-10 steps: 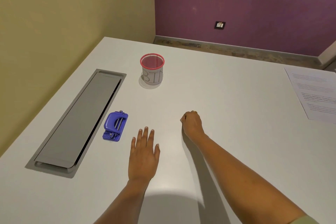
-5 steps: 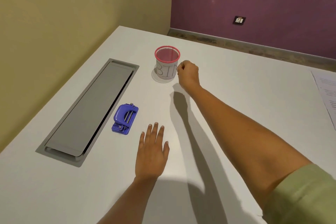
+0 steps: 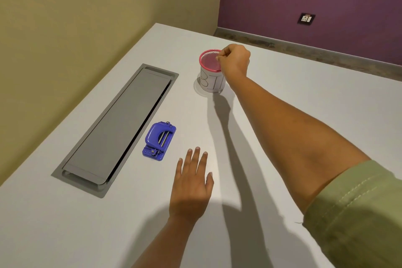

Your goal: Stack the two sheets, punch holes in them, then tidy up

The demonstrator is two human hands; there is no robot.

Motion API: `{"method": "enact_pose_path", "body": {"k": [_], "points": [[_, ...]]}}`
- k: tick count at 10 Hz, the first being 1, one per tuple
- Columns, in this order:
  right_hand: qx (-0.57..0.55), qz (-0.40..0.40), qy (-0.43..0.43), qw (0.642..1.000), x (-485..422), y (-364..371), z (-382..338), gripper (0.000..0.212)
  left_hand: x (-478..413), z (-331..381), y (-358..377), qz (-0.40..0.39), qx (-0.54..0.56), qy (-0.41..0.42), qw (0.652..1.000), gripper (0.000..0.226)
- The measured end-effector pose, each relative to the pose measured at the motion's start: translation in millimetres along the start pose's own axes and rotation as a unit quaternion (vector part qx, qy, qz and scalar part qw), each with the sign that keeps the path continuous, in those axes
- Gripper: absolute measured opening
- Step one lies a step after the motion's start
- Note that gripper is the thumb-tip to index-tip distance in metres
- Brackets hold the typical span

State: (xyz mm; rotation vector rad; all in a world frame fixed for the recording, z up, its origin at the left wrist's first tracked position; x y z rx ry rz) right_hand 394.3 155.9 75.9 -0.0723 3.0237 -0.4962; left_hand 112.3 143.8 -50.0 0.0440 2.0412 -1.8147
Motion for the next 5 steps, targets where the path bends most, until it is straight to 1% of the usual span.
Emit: {"method": "enact_pose_path", "body": {"k": [1,2,4,5], "points": [[-0.011,0.005,-0.012,1.000,7.7,-2.9,1.8,0.010,-0.8,-1.2,-0.1,-0.019,0.009,-0.009,1.000,0.043],[-0.010,-0.008,-0.041,0.999,24.2,-8.4,8.6,0.014,-4.1,-1.6,-2.7,-0.060,0.018,-0.021,0.998,0.047],[0.012,-0.046,-0.077,0.996,77.4,-24.8,42.5,0.020,-5.6,-2.0,-2.3,-0.108,0.051,-0.038,0.992,0.046],[-0.015,-0.044,-0.052,0.998,108.5,-39.0,66.1,0.023,-4.1,-3.1,1.0,-0.148,0.069,-0.051,0.985,0.051]]}}
Point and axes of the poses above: each hand's wrist, its own x-axis away from the middle knuckle, its own y-axis out of the palm, z = x × y, the point moved 4 cm from there along -x, towards the middle knuckle, and after that the axes turned 13 degrees about -x, right-handed, at the moved point
